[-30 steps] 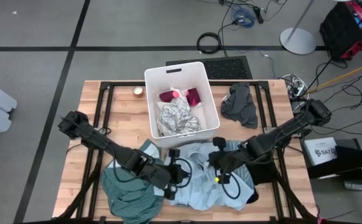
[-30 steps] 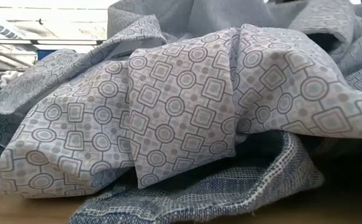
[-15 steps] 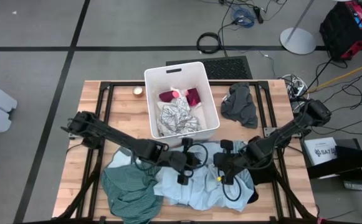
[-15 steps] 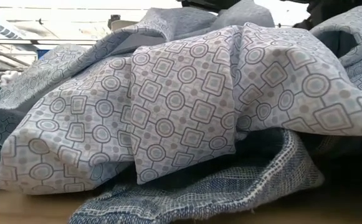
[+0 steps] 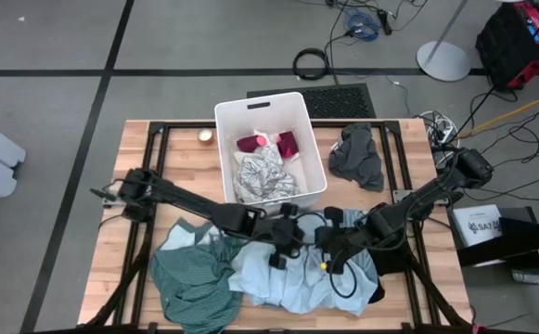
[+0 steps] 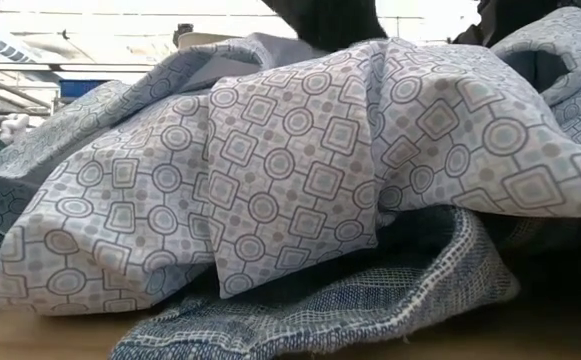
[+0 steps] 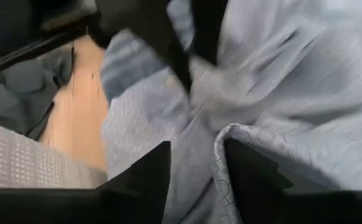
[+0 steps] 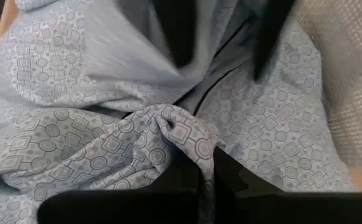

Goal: Sort clothes
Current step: Put the light blue shirt into the white laundry bin

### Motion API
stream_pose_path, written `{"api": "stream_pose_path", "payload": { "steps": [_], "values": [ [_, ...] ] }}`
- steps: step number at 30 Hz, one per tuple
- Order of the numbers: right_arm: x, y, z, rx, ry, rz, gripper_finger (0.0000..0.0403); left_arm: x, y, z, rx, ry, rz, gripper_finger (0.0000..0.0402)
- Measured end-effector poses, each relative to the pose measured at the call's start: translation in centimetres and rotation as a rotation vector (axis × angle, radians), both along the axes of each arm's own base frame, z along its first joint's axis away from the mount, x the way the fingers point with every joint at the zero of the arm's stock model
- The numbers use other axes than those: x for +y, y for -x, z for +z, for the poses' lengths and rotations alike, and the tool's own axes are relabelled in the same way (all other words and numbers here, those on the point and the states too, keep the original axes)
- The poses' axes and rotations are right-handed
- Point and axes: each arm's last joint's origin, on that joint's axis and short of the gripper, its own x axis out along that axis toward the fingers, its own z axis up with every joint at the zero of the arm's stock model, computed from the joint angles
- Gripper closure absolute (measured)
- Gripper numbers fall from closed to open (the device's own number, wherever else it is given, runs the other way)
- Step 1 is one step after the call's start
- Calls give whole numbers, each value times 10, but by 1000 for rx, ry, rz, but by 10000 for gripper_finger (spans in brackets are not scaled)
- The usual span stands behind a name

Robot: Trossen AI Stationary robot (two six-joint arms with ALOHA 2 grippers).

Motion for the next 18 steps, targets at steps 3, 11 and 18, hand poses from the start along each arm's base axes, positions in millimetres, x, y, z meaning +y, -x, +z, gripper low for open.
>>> {"api": "stream_pose_path", "payload": {
  "steps": [3,11,18],
  "values": [
    [1,0,0,7,-18,13,403,4,-6,-8,25,-50,12,232],
    [2,1,0,19,-40,29,403,14,-11,-20,89,-115,30,230],
    [2,1,0,18,-36,36,403,26,-8,-24,170,-53,56,230]
  ]
}}
